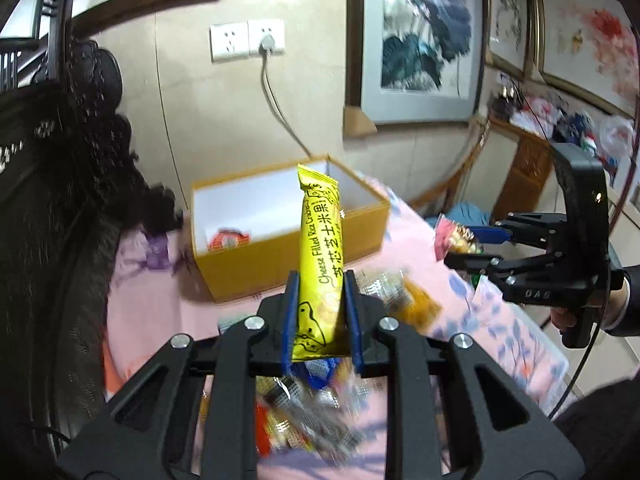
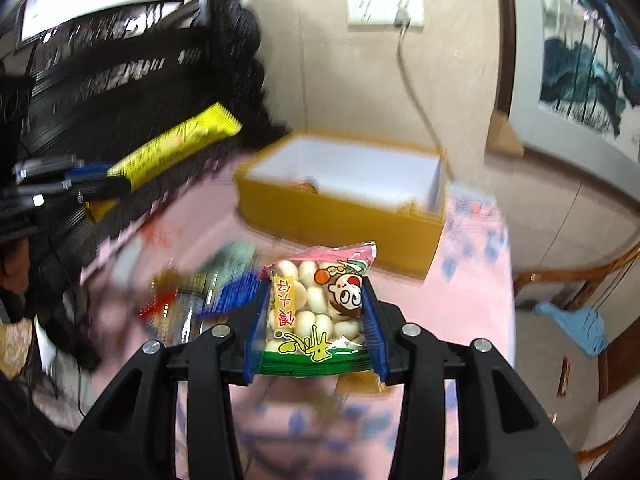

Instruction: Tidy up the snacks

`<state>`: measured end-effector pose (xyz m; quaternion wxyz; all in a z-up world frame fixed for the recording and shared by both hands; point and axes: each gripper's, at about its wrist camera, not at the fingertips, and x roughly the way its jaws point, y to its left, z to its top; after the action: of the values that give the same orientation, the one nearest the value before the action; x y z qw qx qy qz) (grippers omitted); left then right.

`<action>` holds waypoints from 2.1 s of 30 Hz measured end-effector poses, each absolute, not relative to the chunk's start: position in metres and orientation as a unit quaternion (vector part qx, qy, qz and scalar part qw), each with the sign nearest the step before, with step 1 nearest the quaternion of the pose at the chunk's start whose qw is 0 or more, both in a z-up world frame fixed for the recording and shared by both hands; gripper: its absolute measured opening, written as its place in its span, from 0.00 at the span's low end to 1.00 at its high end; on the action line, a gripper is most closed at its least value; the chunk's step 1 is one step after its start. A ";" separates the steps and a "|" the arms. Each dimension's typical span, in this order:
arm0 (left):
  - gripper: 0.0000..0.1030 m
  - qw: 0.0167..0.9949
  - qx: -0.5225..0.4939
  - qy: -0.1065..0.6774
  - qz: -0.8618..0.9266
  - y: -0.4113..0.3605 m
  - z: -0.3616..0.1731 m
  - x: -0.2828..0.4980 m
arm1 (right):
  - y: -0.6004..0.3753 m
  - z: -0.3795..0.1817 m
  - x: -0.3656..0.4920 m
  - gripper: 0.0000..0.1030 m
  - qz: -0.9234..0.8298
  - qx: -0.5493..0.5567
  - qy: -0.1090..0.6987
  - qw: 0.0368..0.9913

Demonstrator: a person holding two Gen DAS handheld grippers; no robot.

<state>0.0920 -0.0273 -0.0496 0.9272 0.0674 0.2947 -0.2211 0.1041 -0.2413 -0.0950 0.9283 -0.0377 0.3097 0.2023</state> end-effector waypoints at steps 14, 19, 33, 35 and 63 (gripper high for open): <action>0.21 0.946 0.026 0.287 -0.146 -0.040 -0.013 0.262 | -0.238 -0.041 0.248 0.42 0.158 -0.014 0.263 0.952; 0.21 0.942 0.026 0.308 -0.135 -0.046 -0.028 0.315 | -0.231 -0.049 0.290 0.42 0.139 0.000 0.276 0.951; 0.92 0.939 -0.068 0.327 -0.078 -0.021 -0.029 0.334 | -0.221 -0.053 0.322 0.77 0.121 0.000 0.292 0.949; 0.93 0.939 -0.077 0.326 -0.073 -0.017 -0.026 0.330 | -0.221 -0.052 0.318 0.82 0.125 0.000 0.291 0.948; 0.94 0.888 -0.048 0.456 -0.042 0.009 -0.165 0.101 | -0.240 -0.187 0.106 0.84 0.150 -0.037 0.420 0.895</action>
<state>0.1006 0.0088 -0.1649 0.8879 -0.0475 0.4557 -0.0419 0.1057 -0.2404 -0.1874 0.8945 -0.0371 0.4196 0.1495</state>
